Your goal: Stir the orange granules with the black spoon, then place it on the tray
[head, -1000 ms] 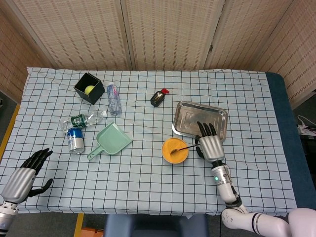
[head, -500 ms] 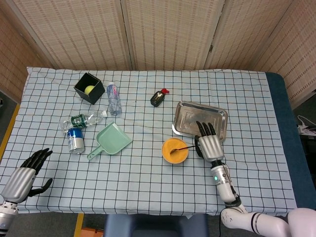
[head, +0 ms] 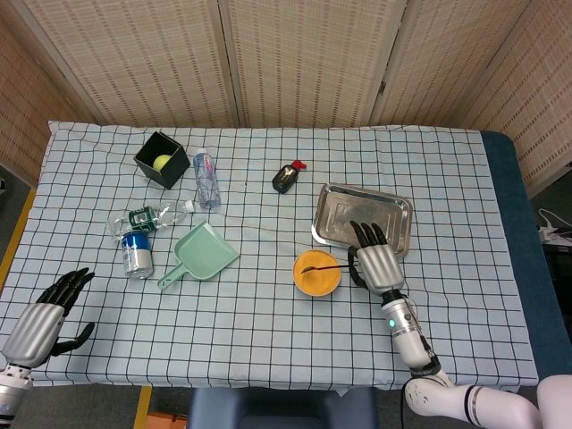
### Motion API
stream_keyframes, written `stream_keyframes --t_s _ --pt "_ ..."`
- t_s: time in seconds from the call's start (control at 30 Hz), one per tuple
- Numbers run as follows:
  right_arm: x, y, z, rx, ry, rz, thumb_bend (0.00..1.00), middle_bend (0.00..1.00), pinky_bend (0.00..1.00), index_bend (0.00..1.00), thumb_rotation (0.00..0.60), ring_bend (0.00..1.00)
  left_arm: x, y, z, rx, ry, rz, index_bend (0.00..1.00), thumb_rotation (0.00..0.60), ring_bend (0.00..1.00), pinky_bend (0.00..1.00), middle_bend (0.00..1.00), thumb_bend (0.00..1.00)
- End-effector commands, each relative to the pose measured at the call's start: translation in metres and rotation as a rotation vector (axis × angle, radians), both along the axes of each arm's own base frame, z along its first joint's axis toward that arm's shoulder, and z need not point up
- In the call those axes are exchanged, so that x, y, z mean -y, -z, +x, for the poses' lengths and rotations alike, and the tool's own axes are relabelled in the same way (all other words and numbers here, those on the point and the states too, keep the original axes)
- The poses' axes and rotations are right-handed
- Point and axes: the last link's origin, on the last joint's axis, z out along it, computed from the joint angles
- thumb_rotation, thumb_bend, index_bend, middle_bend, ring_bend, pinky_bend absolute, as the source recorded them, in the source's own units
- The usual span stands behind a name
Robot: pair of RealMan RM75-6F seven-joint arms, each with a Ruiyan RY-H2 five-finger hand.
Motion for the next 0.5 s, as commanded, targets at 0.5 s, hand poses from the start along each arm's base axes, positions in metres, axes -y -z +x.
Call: stream_keyframes --t_s 0.5 --pt "0.031 -0.067 0.030 -0.204 -0.023 0.106 0.83 0.09 0.00 0.82 0.600 0.00 0.001 0.007 0.004 -0.018 0.010 -0.013 0.00 0.600 0.00 0.17 0.00 0.39"
